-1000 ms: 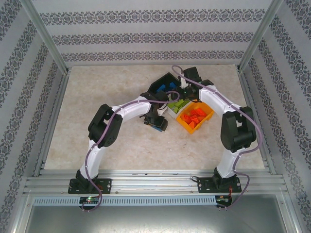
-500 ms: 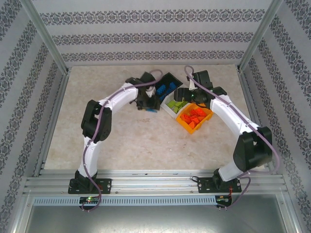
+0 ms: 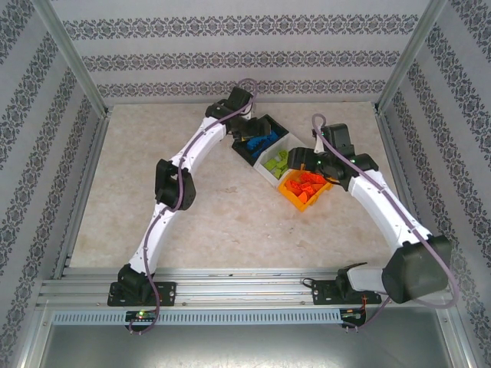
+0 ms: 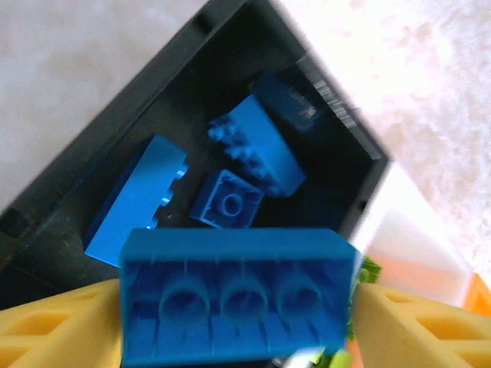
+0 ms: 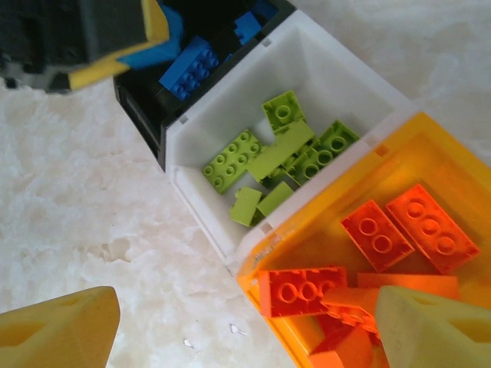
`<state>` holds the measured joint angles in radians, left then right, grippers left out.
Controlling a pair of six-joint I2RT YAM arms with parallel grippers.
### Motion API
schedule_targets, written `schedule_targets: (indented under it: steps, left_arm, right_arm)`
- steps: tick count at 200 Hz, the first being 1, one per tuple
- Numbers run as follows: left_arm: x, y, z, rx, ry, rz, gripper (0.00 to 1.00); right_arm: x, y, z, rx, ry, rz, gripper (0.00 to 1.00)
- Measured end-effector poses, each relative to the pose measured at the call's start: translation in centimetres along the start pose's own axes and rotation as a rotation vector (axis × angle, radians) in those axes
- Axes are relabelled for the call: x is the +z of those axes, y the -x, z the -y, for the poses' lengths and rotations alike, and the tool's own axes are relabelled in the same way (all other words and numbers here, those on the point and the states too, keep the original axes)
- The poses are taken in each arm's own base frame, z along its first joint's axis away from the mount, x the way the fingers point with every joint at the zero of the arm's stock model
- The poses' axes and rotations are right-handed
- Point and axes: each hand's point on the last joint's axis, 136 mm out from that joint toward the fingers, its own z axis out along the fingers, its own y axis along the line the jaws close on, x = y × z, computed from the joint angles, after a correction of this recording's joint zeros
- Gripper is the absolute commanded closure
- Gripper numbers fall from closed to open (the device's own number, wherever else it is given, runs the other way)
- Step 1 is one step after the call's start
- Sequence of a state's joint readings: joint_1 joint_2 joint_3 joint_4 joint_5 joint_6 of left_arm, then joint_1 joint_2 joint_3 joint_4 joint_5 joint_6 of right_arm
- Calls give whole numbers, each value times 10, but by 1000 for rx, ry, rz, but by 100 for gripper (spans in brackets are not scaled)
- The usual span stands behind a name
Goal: Sort the legos into containers by color
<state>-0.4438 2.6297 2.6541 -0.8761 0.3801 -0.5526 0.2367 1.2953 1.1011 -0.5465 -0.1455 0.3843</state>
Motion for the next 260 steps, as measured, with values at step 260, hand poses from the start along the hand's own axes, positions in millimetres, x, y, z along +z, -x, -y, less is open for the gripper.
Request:
schedule_targets:
  steps: [260]
  left_arm:
    - [-267, -136, -251, -144, 565, 417, 0]
  right_arm:
    - [77, -10, 128, -218, -60, 389, 6]
